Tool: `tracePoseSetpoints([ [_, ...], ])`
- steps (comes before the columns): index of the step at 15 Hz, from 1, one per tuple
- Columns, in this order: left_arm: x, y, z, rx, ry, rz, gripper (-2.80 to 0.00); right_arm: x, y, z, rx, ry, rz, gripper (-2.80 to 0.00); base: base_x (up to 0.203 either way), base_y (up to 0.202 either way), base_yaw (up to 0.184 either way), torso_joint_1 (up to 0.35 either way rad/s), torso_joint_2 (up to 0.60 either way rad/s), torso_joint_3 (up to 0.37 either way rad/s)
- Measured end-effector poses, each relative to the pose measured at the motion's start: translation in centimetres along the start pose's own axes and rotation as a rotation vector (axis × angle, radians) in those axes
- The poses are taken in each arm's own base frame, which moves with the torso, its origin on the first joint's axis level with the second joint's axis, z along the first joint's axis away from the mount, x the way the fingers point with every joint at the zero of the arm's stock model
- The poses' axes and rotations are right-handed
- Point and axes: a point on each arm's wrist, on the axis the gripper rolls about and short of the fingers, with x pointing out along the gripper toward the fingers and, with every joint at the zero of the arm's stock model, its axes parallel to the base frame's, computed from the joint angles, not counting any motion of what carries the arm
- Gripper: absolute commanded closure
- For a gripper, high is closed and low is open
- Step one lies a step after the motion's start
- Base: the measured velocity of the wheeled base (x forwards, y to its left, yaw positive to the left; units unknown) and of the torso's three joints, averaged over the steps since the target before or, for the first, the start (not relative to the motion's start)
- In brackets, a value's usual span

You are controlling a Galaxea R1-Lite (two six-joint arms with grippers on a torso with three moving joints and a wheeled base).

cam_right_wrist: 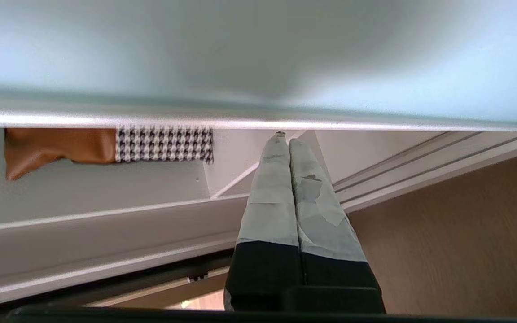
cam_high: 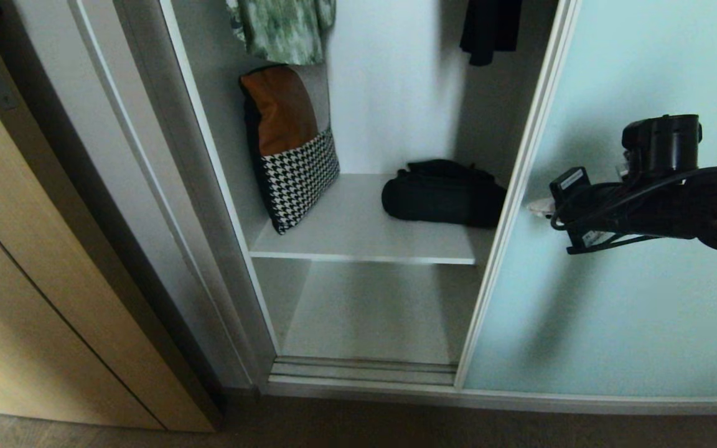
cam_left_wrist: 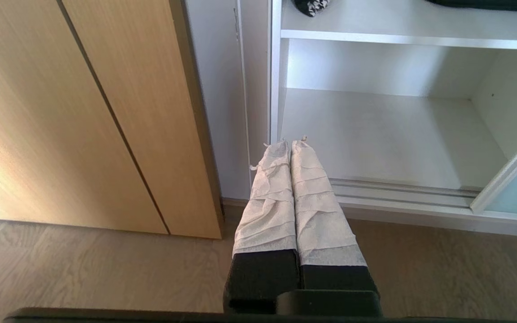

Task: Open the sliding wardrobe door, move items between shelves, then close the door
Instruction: Close the door

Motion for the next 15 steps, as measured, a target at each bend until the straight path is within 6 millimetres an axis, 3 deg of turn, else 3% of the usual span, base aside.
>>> tracePoseSetpoints([
  [15,0.0,0.0,0.0,0.000,0.000,0.000,0.00,2.2,-0.5,0.8,-0.010,-0.015,-0.002,0.00,0.000,0.000,0.000,0.000,0.00,0.000],
])
